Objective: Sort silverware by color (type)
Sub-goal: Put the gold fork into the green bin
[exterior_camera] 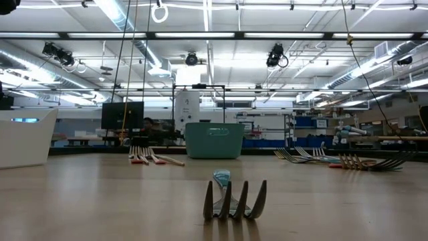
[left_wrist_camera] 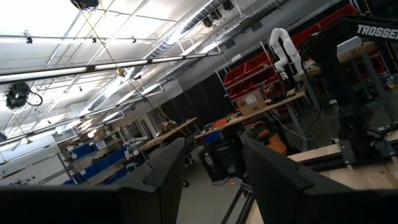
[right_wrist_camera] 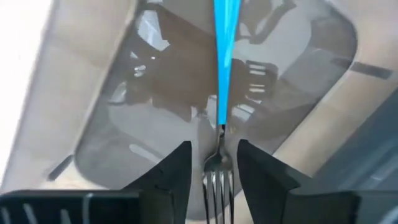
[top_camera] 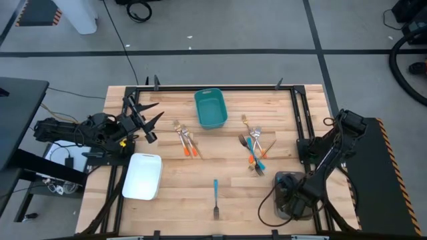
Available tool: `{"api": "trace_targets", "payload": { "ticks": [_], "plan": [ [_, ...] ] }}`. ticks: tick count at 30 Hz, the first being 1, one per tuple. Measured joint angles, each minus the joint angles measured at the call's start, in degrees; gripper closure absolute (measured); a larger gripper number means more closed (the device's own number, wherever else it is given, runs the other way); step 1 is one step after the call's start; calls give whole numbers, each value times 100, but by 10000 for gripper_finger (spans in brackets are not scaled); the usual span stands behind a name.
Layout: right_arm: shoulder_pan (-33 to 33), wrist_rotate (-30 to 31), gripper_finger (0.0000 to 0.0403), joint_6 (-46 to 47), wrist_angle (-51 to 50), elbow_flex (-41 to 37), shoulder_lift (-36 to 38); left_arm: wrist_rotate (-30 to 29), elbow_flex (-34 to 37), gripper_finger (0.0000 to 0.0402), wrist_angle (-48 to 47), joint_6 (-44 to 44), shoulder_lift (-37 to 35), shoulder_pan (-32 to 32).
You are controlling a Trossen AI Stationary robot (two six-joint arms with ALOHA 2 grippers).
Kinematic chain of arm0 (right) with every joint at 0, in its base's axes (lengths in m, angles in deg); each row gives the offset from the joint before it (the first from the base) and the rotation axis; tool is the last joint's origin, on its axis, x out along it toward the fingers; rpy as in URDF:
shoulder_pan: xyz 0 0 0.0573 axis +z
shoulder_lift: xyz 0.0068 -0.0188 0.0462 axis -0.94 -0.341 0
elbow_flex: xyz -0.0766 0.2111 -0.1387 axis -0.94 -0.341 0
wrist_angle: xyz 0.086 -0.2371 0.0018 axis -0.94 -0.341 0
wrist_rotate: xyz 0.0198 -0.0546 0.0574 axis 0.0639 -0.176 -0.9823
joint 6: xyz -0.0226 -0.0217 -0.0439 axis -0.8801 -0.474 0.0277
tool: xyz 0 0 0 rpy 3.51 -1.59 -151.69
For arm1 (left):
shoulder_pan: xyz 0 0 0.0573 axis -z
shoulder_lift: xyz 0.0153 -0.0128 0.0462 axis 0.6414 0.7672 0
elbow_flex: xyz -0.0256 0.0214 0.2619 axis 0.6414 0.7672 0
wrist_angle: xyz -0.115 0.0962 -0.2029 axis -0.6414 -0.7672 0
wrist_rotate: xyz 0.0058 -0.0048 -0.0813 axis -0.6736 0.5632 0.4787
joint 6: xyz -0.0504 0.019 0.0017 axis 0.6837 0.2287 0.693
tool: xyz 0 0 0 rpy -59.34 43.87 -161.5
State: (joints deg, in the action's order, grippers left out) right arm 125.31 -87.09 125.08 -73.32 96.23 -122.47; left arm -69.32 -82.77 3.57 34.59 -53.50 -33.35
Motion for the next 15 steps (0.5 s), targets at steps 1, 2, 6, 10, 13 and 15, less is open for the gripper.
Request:
{"api": "trace_targets", "payload": {
  "ticks": [1,2,6,10,13,15],
  "plan": [
    [-38,-5,265,-112,-113,82,0,0,0,230,0,0,0,0],
    [-81,-7,265,-238,-240,168,0,0,0,230,0,0,0,0],
    [-262,-69,265,-624,-916,600,2,0,0,230,-7,10,0,0],
    [-431,-27,264,-987,-1599,1081,2,-1,0,230,-40,84,2,0],
    [-564,-4,264,-1254,-2055,1412,4,0,0,230,-68,116,0,0],
    [-656,44,265,-1445,-2313,1634,4,-2,0,230,-109,144,0,0]
  ]
}}
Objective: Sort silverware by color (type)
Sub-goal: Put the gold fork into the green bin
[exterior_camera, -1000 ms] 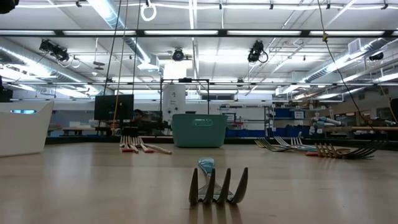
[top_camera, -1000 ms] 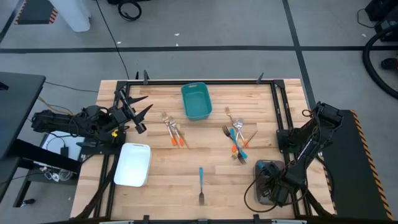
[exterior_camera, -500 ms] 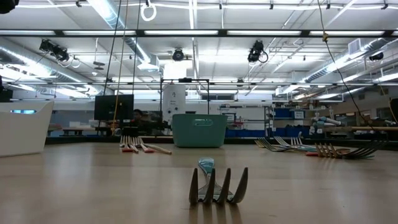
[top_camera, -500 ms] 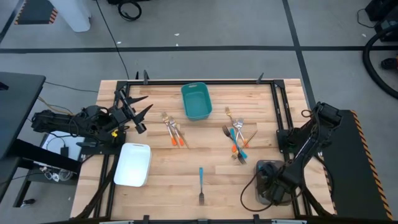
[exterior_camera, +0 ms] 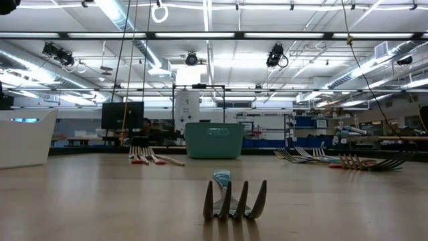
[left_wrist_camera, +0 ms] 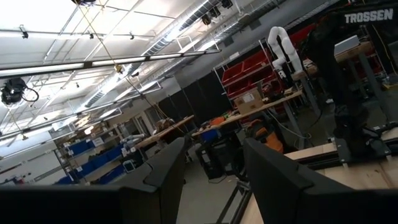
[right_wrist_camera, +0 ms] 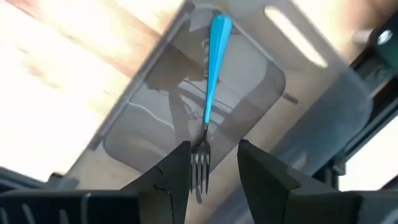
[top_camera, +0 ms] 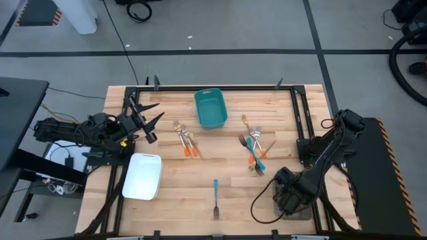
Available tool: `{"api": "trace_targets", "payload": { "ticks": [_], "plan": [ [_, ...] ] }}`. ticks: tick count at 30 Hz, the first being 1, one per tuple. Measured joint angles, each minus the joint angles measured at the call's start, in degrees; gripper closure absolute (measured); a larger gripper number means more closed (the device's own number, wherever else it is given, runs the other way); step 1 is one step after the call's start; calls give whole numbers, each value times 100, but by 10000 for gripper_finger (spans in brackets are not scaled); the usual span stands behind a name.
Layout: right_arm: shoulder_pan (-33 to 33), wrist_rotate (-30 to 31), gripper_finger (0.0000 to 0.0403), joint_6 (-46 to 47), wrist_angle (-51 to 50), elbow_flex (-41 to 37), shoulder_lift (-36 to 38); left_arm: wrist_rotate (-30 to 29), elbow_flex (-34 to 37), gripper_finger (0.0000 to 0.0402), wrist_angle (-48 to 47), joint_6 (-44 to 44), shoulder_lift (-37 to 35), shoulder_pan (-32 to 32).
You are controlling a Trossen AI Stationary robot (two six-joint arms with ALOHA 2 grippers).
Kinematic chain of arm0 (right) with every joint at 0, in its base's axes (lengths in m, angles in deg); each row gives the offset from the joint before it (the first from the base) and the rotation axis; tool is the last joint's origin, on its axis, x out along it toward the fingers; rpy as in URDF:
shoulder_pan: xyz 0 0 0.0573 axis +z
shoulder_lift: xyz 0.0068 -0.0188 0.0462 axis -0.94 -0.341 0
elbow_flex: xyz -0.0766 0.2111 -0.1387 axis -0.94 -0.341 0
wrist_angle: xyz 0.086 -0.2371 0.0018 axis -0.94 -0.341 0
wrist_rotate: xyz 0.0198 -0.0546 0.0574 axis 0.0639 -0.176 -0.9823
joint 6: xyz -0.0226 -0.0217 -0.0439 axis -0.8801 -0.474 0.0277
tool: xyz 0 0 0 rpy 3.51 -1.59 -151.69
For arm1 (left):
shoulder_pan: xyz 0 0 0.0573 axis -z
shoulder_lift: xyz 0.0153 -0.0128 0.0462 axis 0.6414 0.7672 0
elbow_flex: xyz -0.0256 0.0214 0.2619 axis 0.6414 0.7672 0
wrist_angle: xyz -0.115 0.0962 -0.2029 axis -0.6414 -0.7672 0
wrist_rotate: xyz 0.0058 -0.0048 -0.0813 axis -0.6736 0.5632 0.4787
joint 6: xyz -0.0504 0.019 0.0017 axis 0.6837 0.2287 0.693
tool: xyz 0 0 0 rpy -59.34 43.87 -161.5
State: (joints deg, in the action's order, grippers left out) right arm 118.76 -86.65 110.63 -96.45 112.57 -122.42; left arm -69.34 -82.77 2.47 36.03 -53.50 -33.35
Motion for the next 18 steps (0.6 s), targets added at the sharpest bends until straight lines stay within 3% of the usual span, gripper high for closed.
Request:
{"api": "trace_targets", "payload": {
  "ticks": [6,18],
  "plan": [
    [-271,415,264,-536,-739,653,4,0,0,230,-164,343,2,0],
    [-918,518,265,-1827,-1188,1151,7,2,0,230,-1019,1408,0,2]
  ]
}}
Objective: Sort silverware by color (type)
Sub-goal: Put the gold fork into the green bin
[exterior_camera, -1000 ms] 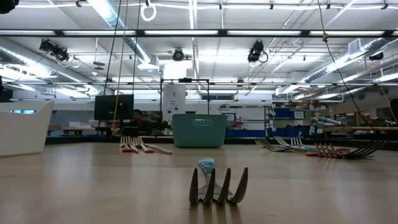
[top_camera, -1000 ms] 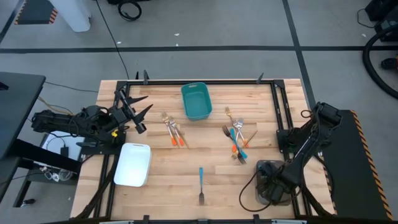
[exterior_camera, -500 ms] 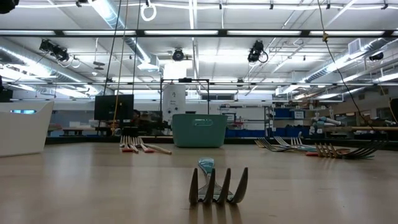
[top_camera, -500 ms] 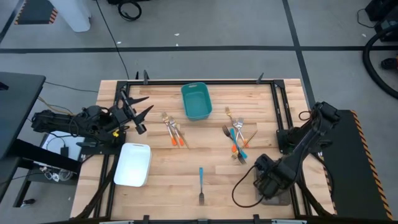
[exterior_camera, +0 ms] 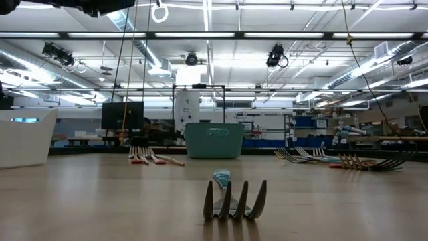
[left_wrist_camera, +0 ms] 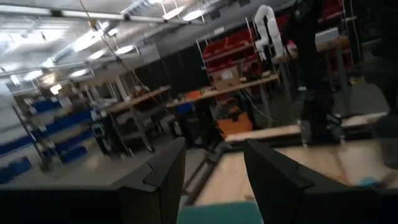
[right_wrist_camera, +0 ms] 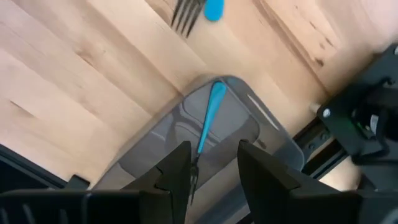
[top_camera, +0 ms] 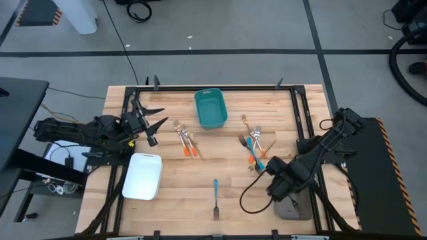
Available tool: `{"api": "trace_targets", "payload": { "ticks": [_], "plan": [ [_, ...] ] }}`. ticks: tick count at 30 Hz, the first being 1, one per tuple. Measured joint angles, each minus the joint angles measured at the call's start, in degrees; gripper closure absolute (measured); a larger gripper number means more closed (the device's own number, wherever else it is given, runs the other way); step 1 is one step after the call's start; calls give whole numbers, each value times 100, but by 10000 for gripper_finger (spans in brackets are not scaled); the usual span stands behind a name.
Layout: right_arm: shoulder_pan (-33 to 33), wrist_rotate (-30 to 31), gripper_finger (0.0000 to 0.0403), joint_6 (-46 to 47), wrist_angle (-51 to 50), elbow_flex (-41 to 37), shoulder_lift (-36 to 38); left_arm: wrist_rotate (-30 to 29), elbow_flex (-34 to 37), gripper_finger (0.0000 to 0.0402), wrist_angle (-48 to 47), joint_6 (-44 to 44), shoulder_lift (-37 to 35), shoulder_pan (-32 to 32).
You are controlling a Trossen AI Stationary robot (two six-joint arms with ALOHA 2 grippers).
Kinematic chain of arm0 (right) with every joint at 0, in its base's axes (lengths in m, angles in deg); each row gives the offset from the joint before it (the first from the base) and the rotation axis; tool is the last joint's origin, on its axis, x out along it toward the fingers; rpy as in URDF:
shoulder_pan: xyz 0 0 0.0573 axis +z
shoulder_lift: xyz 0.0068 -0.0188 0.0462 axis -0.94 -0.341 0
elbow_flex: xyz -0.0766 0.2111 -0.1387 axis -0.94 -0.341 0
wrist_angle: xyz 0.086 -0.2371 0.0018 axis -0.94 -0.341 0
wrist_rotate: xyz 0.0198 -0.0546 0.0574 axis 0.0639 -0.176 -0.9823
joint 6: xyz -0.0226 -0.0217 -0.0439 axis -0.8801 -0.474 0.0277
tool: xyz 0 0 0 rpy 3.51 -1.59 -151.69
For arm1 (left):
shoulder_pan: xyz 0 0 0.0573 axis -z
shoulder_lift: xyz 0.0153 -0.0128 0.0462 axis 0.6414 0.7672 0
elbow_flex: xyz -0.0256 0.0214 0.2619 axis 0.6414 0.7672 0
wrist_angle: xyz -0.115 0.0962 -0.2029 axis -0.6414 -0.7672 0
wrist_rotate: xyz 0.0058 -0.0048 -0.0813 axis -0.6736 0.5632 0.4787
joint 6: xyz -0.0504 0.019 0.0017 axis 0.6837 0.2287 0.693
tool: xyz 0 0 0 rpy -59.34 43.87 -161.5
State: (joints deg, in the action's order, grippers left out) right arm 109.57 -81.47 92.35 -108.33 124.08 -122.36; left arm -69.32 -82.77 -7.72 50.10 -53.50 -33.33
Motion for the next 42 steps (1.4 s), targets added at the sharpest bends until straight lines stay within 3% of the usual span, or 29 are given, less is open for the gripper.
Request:
{"api": "trace_targets", "payload": {
  "ticks": [21,34,42],
  "plan": [
    [-1294,253,266,-2353,2,15,0,85,0,230,-1883,2009,0,4],
    [-1865,341,266,-3308,157,15,0,1465,0,230,-2265,2811,2,14],
    [-2178,341,266,-3741,192,15,-2,1532,59,230,-2322,3216,44,312]
  ]
}}
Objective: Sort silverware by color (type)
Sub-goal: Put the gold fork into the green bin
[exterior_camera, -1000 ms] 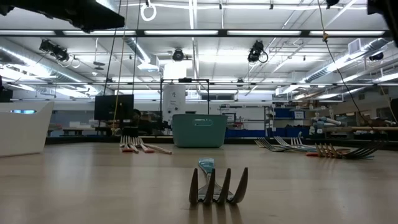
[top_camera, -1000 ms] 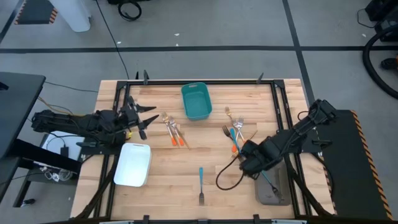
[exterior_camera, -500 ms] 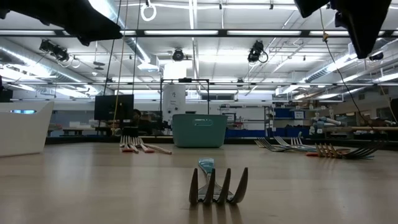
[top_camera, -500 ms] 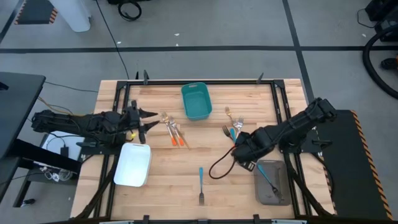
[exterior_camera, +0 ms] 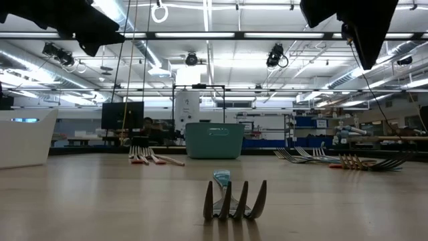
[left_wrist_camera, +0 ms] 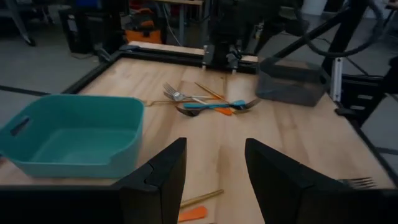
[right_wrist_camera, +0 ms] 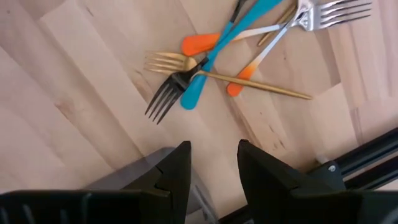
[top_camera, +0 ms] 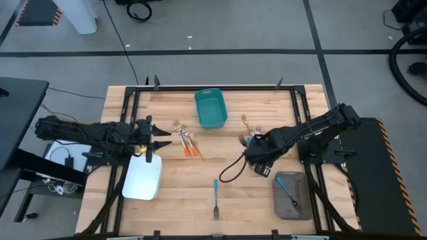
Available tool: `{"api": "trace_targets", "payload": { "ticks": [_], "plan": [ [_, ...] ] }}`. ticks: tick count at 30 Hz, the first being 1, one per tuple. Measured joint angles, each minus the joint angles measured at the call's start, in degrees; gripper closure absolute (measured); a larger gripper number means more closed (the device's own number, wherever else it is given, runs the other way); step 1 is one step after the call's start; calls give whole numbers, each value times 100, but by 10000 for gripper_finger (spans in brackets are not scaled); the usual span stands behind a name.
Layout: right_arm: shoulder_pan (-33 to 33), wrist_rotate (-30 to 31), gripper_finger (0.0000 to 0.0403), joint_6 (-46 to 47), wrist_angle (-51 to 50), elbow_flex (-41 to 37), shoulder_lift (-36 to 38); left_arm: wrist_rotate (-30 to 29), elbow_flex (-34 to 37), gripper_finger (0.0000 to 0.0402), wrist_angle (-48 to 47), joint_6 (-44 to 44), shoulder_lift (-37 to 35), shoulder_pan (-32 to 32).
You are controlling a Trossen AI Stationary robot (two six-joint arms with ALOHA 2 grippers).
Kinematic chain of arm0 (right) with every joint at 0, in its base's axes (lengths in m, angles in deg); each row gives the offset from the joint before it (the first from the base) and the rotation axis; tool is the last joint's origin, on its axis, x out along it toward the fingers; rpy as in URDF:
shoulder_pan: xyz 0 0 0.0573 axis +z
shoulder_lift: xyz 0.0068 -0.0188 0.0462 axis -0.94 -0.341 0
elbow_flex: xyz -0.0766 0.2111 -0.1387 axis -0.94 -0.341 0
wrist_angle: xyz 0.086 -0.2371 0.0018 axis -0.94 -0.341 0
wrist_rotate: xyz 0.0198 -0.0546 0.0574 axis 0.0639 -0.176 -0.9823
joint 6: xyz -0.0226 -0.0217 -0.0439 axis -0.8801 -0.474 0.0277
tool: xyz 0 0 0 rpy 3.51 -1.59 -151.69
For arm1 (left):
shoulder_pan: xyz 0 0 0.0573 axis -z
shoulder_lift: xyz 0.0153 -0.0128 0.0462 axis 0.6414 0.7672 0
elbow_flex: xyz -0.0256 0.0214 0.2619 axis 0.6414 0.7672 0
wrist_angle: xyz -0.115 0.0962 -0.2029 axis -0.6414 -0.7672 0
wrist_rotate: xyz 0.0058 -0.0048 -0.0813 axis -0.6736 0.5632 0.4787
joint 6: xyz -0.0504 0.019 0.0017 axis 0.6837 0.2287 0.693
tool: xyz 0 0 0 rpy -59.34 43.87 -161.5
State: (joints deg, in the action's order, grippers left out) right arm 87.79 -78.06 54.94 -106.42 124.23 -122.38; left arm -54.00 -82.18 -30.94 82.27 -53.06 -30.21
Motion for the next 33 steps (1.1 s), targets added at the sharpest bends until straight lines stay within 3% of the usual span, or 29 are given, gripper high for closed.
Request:
{"api": "trace_targets", "payload": {
  "ticks": [10,19,26,33],
  "plan": [
    [-475,450,266,-791,63,0,0,-22,0,230,21,293,582,439],
    [-945,500,266,-1510,417,0,0,-225,2,230,178,482,1140,710],
    [-1175,745,266,-2108,824,0,0,-263,2,230,231,485,1232,1011],
    [-1359,756,266,-2465,1407,0,0,-719,2,230,203,770,1232,1318]
  ]
}}
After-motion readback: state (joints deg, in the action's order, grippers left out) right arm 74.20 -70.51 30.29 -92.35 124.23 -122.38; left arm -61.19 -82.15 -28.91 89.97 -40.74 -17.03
